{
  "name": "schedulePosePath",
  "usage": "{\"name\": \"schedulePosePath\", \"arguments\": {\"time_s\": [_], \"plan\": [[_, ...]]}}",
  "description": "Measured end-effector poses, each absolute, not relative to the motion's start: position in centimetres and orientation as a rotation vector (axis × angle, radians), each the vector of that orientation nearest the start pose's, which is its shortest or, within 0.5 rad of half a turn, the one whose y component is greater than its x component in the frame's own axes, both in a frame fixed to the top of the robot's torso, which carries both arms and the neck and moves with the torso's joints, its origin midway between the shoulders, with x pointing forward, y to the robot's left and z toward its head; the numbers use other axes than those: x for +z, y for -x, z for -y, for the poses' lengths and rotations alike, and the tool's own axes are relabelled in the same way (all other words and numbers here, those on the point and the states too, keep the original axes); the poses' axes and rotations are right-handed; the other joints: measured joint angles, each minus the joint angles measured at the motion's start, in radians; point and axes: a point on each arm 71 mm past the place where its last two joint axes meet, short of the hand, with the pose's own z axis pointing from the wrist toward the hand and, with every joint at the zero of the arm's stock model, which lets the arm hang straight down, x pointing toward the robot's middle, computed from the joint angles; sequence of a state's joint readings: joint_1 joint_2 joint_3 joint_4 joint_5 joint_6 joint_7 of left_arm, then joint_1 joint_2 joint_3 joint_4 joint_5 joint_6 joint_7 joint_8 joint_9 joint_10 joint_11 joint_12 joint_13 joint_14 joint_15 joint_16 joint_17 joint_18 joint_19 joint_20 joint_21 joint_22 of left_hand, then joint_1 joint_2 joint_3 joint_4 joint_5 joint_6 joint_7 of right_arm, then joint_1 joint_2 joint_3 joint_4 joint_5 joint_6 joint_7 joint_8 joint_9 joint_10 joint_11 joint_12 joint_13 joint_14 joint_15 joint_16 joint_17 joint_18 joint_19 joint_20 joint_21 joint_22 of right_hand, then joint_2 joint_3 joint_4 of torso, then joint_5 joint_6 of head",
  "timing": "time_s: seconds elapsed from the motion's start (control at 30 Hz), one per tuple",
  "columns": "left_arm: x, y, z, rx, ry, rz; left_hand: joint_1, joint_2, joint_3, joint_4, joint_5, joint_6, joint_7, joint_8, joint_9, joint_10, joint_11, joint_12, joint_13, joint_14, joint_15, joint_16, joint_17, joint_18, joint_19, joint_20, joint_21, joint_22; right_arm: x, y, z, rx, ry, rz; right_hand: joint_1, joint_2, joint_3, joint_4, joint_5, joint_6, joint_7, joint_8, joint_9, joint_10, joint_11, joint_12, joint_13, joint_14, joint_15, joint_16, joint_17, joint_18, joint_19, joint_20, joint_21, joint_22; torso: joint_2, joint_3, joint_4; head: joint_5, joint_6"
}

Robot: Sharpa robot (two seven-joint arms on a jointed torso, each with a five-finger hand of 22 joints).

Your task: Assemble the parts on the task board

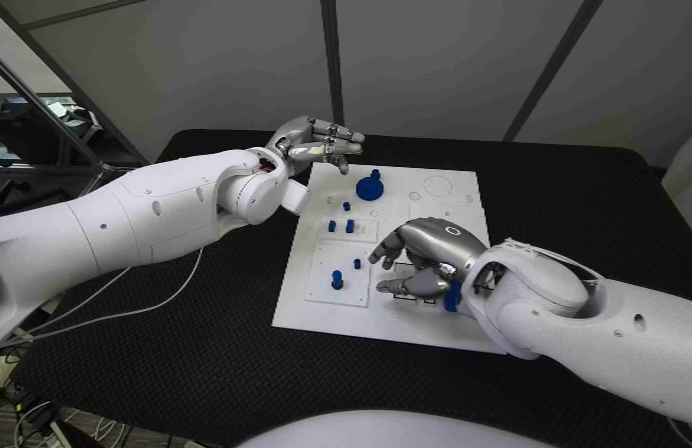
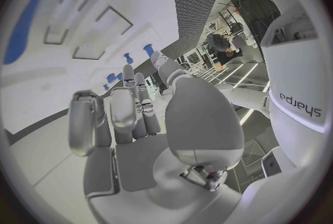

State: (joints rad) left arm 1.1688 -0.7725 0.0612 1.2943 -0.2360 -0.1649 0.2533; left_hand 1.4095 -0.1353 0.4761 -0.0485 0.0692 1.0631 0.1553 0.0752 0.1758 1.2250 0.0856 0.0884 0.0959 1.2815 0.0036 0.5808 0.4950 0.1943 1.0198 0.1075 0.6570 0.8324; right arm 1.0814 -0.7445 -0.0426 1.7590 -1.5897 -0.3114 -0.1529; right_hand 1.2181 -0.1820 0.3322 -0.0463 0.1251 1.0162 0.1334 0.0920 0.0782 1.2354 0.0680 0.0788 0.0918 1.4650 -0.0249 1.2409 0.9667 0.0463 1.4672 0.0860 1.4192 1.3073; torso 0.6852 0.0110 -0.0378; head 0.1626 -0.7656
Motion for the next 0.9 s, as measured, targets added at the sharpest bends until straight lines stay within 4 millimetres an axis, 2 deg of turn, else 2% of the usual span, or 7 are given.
{"name": "schedulePosePath", "arguments": {"time_s": [0.13, 0.3, 0.37, 0.47, 0.53, 0.67, 0.9], "plan": [[-17.9, -53.2, -24.0, -1.422, 0.965, -1.531, 0.000, 0.000, 0.000, 0.000, 0.000, 0.000, 0.000, 0.000, 0.000, 0.000, 0.000, 0.000, 0.000, 0.000, 0.000, 0.000, 0.000, 0.000, 0.000, 0.000, 0.000, 0.000, -20.1, -40.2, 13.0, 0.876, 0.223, -1.719, -0.030, -0.007, -0.052, 0.035, 0.000, 0.054, -0.015, 0.014, 0.009, 0.085, -0.020, 0.039, 0.030, 0.000, 0.000, 0.010, 0.018, 0.000, 0.000, 0.000, 0.011, 0.000, -0.001, -0.0008, -0.0022, -0.021, 0.007], [-18.0, -53.1, -24.1, -1.420, 0.966, -1.532, 0.000, 0.000, 0.000, 0.000, 0.000, 0.000, 0.000, 0.000, 0.000, 0.000, 0.000, 0.000, 0.000, 0.000, 0.000, -0.001, 0.000, 0.000, 0.000, 0.000, 0.000, 0.000, -19.8, -40.3, 17.2, 0.809, 0.037, -1.762, -0.064, -0.002, -0.127, 0.085, 0.001, 0.131, -0.064, 0.051, 0.052, 0.223, -0.070, 0.167, 0.127, 0.001, -0.046, 0.052, 0.080, -0.009, -0.001, -0.042, 0.069, 0.000, -0.003, -0.0007, -0.0102, -0.049, 0.014], [-18.0, -53.1, -24.0, -1.421, 0.965, -1.533, 0.000, 0.000, -0.003, -0.003, 0.000, 0.000, 0.000, 0.000, 0.000, 0.000, 0.000, 0.000, 0.000, 0.000, 0.000, -0.004, 0.000, 0.000, 0.000, 0.000, 0.000, 0.000, -19.8, -40.3, 18.7, 0.768, -0.037, -1.781, -0.069, -0.001, -0.163, 0.113, 0.010, 0.150, -0.076, 0.067, 0.087, 0.233, -0.081, 0.257, 0.214, 0.001, -0.058, 0.065, 0.096, -0.016, -0.002, -0.057, 0.087, 0.000, -0.004, -0.0010, -0.0133, -0.061, 0.016], [-18.0, -53.0, -23.9, -1.422, 0.964, -1.535, 0.000, 0.000, -0.003, -0.003, 0.000, 0.000, 0.000, 0.000, 0.000, 0.000, 0.000, 0.000, 0.000, 0.000, 0.000, -0.004, 0.000, 0.000, 0.000, 0.000, 0.000, 0.000, -19.8, -40.3, 20.1, 0.709, -0.117, -1.803, -0.061, 0.012, -0.233, 0.177, 0.020, 0.145, -0.083, 0.090, 0.184, 0.210, -0.106, 0.583, 0.555, 0.000, -0.065, 0.091, 0.132, -0.016, 0.000, -0.072, 0.107, 0.000, -0.006, -0.0017, -0.0167, -0.073, 0.016], [-18.0, -53.0, -23.9, -1.422, 0.964, -1.537, 0.000, 0.000, -0.003, -0.003, 0.000, 0.000, 0.000, 0.000, 0.000, 0.000, 0.000, 0.000, 0.000, 0.000, 0.000, -0.004, 0.000, 0.000, 0.000, 0.000, 0.000, 0.000, -19.9, -40.3, 20.5, 0.677, -0.148, -1.815, -0.042, 0.006, -0.273, 0.219, 0.022, 0.127, -0.086, 0.097, 0.254, 0.171, -0.102, 0.747, 0.732, 0.000, -0.065, 0.106, 0.154, -0.016, 0.000, -0.072, 0.118, 0.000, -0.007, -0.0018, -0.0179, -0.079, 0.016], [-18.2, -52.9, -23.9, -1.421, 0.964, -1.541, 0.000, 0.000, -0.003, -0.003, 0.000, 0.000, 0.000, 0.000, 0.000, 0.000, 0.000, 0.000, 0.000, 0.000, 0.000, -0.004, -0.001, 0.000, 0.000, 0.000, 0.000, 0.000, -20.1, -40.2, 20.9, 0.610, -0.190, -1.840, -0.039, 0.003, -0.296, 0.281, 0.022, 0.108, -0.087, 0.102, 0.328, 0.155, -0.097, 0.862, 0.860, 0.000, -0.065, 0.115, 0.176, -0.032, 0.000, -0.072, 0.126, 0.000, -0.007, -0.0018, -0.0197, -0.082, 0.016], [-18.3, -52.9, -24.0, -1.419, 0.966, -1.543, 0.000, 0.000, -0.003, -0.003, 0.000, 0.000, 0.000, 0.000, 0.000, 0.000, 0.000, 0.000, 0.000, 0.000, 0.000, -0.004, -0.001, 0.000, 0.000, 0.000, 0.000, 0.000, -20.8, -40.2, 20.6, 0.521, -0.201, -1.878, -0.035, -0.001, -0.324, 0.333, 0.022, 0.095, -0.087, 0.102, 0.392, 0.149, -0.093, 0.906, 0.919, 0.000, -0.065, 0.124, 0.185, -0.032, 0.000, -0.072, 0.134, 0.000, -0.008, -0.0032, -0.0187, -0.083, 0.013]]}}
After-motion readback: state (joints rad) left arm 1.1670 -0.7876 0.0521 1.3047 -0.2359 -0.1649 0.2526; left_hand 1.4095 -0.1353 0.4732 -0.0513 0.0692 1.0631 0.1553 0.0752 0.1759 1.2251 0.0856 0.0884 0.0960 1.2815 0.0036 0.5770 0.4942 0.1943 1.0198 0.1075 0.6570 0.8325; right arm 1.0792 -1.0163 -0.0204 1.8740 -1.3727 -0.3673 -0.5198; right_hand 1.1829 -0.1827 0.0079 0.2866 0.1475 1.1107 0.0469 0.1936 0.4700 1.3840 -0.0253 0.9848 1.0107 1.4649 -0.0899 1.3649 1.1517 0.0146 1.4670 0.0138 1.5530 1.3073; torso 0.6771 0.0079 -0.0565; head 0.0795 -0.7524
